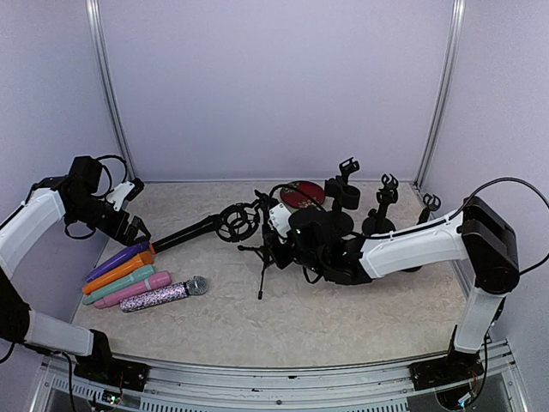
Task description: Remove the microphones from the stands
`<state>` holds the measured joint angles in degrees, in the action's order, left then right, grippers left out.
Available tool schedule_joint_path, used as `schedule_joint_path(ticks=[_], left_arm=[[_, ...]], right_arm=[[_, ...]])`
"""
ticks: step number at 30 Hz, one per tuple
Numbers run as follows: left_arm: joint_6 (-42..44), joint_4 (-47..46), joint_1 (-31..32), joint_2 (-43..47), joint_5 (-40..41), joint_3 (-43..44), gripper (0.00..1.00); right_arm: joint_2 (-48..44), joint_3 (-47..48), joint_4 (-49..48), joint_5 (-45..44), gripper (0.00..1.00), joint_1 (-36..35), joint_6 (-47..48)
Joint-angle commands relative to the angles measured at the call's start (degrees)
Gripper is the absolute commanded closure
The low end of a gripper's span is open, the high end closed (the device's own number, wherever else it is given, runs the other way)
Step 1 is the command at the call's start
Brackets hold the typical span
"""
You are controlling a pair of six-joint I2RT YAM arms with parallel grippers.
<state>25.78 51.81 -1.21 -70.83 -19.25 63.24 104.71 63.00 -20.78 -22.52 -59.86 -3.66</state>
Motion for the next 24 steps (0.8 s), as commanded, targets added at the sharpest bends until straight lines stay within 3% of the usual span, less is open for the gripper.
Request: schedule_joint_path(ticks=[1, 5, 12, 16, 24], left_arm=[[0.05, 0.40, -0.28, 0.23, -0.74, 0.54, 0.01], [0.21, 0.49, -0.36, 0.38, -0.56, 0.32, 0.01], [0.43, 0.28, -0.31, 0.89, -0.60, 0.17, 0.01], [0.32, 0.11, -0.28, 0.73, -0.75, -0.28, 0.01], [0.48, 0.04, -0.36, 1.85, -0.89, -1.07, 0.01]], right_arm=[[-5.05, 0.67, 1.43, 1.93, 0.47, -0.17, -0.92], [-8.09, -0.88, 0.57, 6.91, 0.36, 1.29, -6.56], [-11.33, -5.34, 0.97, 11.60, 0.36, 4.60, -16.30], [-11.48, -7.25, 0.67, 11.32, 0.36, 4.82, -17.28], [-2.84, -7.51, -0.43, 11.18, 0.37, 2.98, -18.68]])
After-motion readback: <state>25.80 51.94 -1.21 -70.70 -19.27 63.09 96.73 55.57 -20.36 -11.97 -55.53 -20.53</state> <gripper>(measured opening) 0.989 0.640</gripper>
